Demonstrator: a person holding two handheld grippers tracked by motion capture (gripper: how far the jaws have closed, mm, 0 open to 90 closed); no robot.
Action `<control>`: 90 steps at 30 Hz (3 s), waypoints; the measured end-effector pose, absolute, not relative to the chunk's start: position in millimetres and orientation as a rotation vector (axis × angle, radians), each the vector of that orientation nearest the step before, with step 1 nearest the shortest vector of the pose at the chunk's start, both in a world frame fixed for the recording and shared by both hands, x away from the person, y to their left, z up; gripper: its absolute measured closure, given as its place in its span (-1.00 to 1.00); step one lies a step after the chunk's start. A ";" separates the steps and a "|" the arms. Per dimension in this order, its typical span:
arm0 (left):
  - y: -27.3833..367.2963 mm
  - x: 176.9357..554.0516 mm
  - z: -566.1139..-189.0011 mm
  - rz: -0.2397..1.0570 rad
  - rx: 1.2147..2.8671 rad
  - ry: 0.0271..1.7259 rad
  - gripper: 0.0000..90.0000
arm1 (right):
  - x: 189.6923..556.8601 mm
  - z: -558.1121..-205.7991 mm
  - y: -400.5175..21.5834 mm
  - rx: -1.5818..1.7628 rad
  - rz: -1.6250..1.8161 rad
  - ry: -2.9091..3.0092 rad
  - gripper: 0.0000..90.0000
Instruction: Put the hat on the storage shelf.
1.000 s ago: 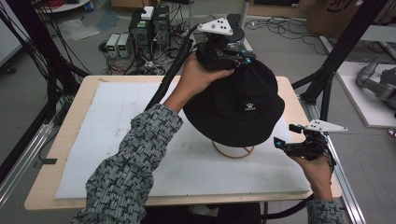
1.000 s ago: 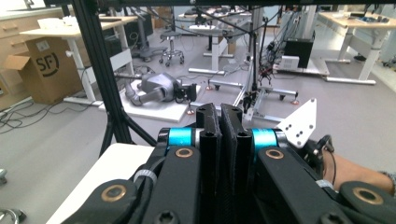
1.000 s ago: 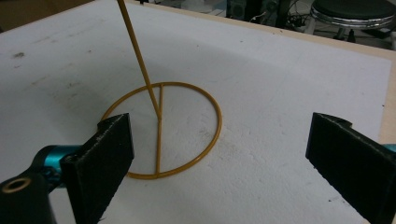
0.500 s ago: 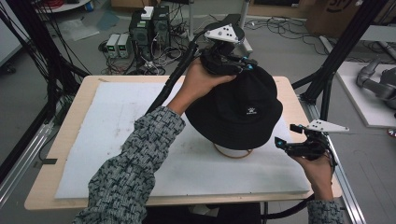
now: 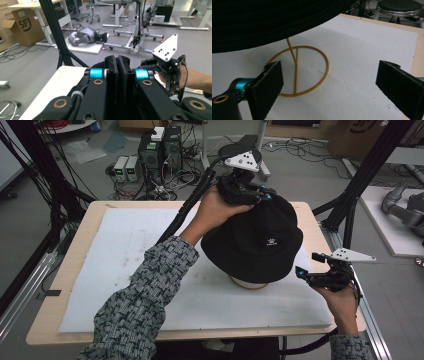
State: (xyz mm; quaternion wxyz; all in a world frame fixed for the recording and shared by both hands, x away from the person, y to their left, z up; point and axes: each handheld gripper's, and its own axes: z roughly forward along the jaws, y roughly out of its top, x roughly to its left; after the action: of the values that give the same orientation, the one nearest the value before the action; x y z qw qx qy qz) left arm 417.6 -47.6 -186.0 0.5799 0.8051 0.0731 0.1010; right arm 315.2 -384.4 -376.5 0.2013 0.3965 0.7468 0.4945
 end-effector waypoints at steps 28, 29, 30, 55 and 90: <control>-54.9 417.3 -194.2 0.265 1.934 0.159 0.82 | 313.3 -377.9 -399.0 1.130 1.397 2.097 -0.84; -55.3 417.2 -194.5 0.266 1.934 0.158 0.83 | 313.3 -377.8 -399.5 1.133 1.397 2.098 -0.84; -55.4 417.3 -194.6 0.265 1.940 0.155 0.82 | 313.3 -377.6 -399.7 1.133 1.398 2.095 -0.84; -54.5 418.7 -194.6 0.295 1.963 0.189 0.31 | 311.1 -375.8 -406.9 1.143 1.405 2.079 -0.84; 87.8 402.7 -142.3 0.487 1.836 0.409 -0.05 | 309.8 -370.6 -405.1 1.123 1.405 2.120 -0.84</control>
State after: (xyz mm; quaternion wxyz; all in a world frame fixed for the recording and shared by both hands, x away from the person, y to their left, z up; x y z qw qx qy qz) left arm 402.7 87.8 -142.3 0.5641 0.7801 0.1737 0.2072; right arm 309.8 -405.1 -370.6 0.1795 0.3973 0.7502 0.4971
